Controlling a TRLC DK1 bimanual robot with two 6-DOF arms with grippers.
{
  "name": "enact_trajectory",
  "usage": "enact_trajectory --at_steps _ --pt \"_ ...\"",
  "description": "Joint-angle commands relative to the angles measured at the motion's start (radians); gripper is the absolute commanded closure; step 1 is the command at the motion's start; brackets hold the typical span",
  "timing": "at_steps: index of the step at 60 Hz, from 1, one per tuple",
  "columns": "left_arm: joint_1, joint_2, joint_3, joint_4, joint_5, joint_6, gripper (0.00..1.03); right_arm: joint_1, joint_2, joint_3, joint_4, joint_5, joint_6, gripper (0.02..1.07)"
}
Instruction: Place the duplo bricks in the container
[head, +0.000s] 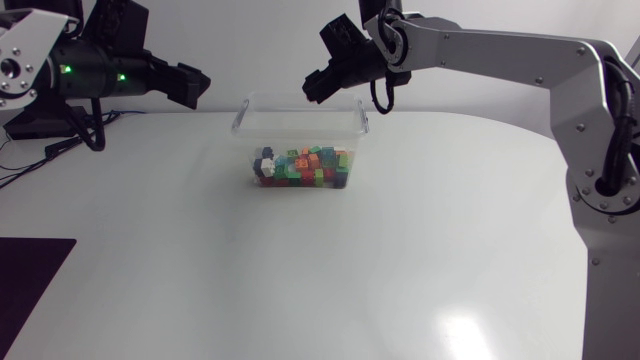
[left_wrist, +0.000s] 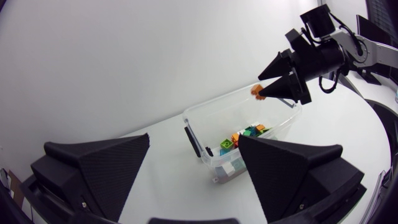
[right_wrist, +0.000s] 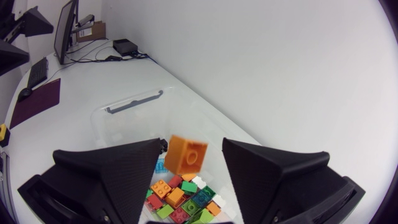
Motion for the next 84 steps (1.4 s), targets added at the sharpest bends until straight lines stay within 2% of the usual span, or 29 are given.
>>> enact_trajectory --at_steps 1,12,23,44,66,84 --pt "0.000 -0.067 -0.073 0.028 0.003 0.020 0.04 -0.001 0.001 -0.005 0.032 0.032 0.014 0.06" --pt "0.006 -0.158 -0.168 0.034 0.001 0.021 0.04 -0.041 -0.140 -0.168 0.106 0.067 -0.002 0.06" --pt "0.063 -0.250 -0.267 0.080 0.000 0.018 0.04 -0.113 -0.332 -0.387 0.189 0.089 -0.005 0.06" --pt "0.149 -0.466 -0.455 0.153 0.000 0.000 0.04 -0.242 -0.732 -0.846 0.376 0.190 -0.011 0.06" --pt "0.193 -0.699 -0.574 0.106 0.000 -0.006 0.05 -0.336 -1.100 -1.170 0.420 0.261 -0.008 0.06" --pt "0.202 -0.860 -0.685 0.081 0.000 -0.031 0.05 -0.357 -1.375 -1.392 0.382 0.298 -0.009 0.06"
